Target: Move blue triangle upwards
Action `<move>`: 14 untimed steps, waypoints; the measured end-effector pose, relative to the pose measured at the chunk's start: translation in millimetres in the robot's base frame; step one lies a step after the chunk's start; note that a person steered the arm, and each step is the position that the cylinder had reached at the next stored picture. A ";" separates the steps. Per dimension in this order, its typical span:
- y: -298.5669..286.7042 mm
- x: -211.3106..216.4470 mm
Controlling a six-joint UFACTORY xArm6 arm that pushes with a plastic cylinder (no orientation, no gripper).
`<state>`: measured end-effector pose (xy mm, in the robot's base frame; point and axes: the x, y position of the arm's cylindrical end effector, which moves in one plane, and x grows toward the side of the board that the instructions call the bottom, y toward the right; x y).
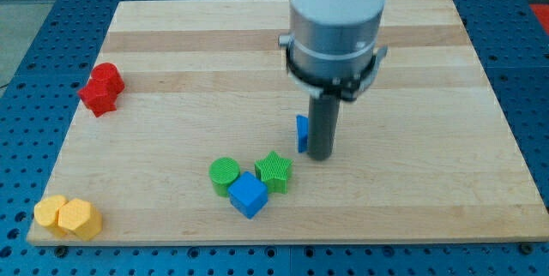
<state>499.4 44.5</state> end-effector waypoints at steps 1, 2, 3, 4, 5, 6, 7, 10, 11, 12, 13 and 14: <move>5.5 -57.2; 5.5 -84.3; 11.5 -49.3; 19.5 -10.3; 3.6 -2.7; -19.9 -37.6; -25.0 -106.9; 24.7 -64.7; 4.4 -53.3; -47.0 -52.0; -96.4 -65.5; -107.6 -114.0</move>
